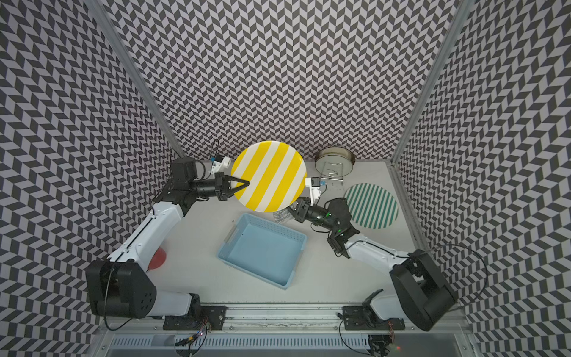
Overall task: Wipe the wet plate dry
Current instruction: Wipe the plate with towel.
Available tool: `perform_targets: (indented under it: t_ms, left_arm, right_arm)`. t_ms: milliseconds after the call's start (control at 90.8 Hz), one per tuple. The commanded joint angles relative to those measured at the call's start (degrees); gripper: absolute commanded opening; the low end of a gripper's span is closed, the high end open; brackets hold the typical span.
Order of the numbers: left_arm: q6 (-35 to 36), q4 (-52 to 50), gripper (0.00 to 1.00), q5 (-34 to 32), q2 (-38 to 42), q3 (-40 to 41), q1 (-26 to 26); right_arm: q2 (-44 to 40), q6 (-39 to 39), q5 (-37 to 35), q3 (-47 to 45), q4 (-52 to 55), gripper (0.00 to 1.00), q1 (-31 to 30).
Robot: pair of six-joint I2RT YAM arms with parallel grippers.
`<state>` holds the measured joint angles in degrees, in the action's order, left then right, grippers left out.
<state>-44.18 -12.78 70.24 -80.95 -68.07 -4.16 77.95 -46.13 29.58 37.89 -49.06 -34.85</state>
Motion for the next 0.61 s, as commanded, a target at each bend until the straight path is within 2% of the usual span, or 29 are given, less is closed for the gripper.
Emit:
perform_targets:
  t_ms: [0, 331, 595]
  left_arm:
    - [0.53, 2.87, 0.0, -8.06, -1.94, -0.31, -0.7]
    - [-0.2, 4.09, 0.0, -5.97, -2.9, -0.08, -2.18]
    - [-0.29, 4.35, 0.0, -5.46, -3.15, 0.4, -3.51]
  right_arm:
    - [-4.47, 7.35, -9.49, 1.61, -8.16, 0.0, -4.65]
    - [-0.45, 14.71, -22.0, 3.49, -10.94, 0.0, -11.36]
    - [3.62, 18.52, -25.27, 6.32, -12.87, 0.0, -14.63]
